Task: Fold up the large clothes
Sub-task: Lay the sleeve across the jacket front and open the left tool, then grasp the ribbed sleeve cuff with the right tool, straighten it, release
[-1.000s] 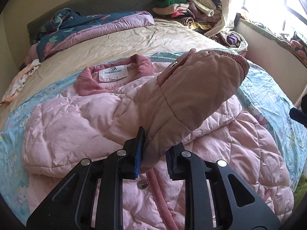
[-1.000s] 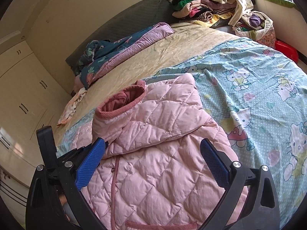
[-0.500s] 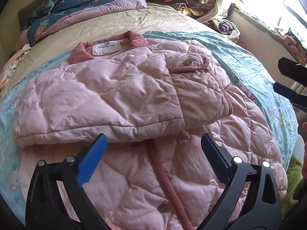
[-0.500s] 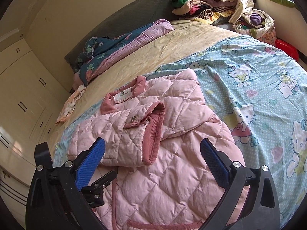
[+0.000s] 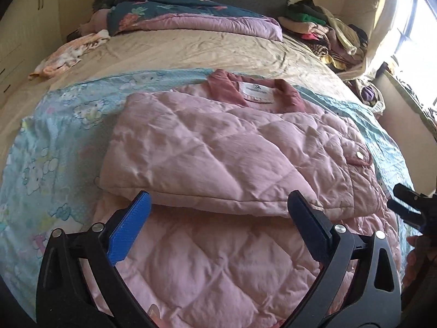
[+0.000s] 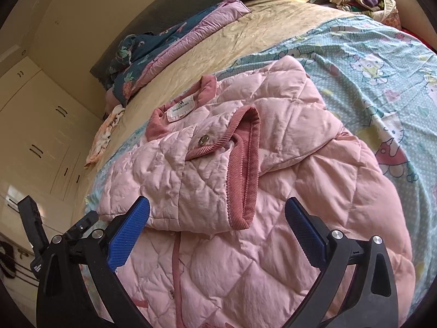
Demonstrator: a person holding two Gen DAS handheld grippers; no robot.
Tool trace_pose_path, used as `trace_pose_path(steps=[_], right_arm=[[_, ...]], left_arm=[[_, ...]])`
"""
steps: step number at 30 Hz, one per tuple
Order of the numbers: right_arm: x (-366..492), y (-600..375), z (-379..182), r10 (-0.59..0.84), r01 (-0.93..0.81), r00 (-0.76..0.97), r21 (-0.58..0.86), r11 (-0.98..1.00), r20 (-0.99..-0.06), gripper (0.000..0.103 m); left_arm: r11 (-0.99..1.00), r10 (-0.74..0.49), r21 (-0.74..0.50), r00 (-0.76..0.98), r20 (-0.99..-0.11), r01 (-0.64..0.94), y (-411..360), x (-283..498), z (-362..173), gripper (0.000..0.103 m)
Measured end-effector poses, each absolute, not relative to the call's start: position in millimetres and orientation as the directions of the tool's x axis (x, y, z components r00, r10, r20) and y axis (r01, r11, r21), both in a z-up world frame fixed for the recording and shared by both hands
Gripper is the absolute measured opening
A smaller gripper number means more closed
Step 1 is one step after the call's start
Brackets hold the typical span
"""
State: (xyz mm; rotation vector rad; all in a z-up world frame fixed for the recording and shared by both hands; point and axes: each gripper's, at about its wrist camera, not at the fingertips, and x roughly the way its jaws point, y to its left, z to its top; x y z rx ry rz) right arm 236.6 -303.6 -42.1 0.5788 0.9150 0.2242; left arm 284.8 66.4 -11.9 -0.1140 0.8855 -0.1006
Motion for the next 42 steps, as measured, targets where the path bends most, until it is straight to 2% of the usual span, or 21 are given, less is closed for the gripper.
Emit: trace_pose_path(steps=[11,15,16,17,19,22,27,31,37,42], right_arm=[[260,-290,-75,0.43,0.144,0.568,0.599,0.787,-0.702,0.098],[260,-290,-76,0.401,0.146,0.591,0.582,0.8,-0.7,0.074],[259,-290,-76,0.397,0.139,0.6,0.579,0.803,-0.695,0.059],[258,-289,-73,0.389,0.123,0.608,0.565,0.816,-0.692,0.054],[256,-287,-63,0.384,0.069,0.63,0.542,0.838,-0.675,0.026],[255,-281,-34,0.366,-0.019,0.679,0.483,0.875,-0.637,0.019],[264,-272,22,0.353,-0.154,0.748,0.37,0.916,-0.562,0.016],[280,-269,46,0.306,-0.177,0.782,0.277,0.945,-0.543,0.016],[301,-274,36,0.221,-0.147,0.786,0.174,0.974,-0.578,0.015],[310,-280,12,0.211,-0.106,0.755,0.202,0.974,-0.621,0.015]], left_arm=[[0.98,-0.09,-0.186,0.663,-0.743,-0.075,125,284,-5,0.093],[0.975,-0.086,-0.201,0.663,-0.743,-0.098,137,285,-8,0.093],[0.973,-0.085,-0.204,0.663,-0.744,-0.104,139,285,-8,0.093],[0.972,-0.086,-0.209,0.664,-0.743,-0.108,141,286,-9,0.093],[0.97,-0.091,-0.218,0.664,-0.742,-0.11,142,288,-10,0.093],[0.968,-0.095,-0.224,0.665,-0.74,-0.112,143,290,-10,0.093],[0.965,-0.101,-0.234,0.663,-0.742,-0.116,144,295,-9,0.093],[0.965,-0.103,-0.236,0.671,-0.734,-0.11,141,303,-4,0.093],[0.97,-0.118,-0.231,0.676,-0.728,-0.08,127,320,3,0.093],[0.971,-0.143,-0.235,0.673,-0.726,-0.047,112,333,3,0.093]])
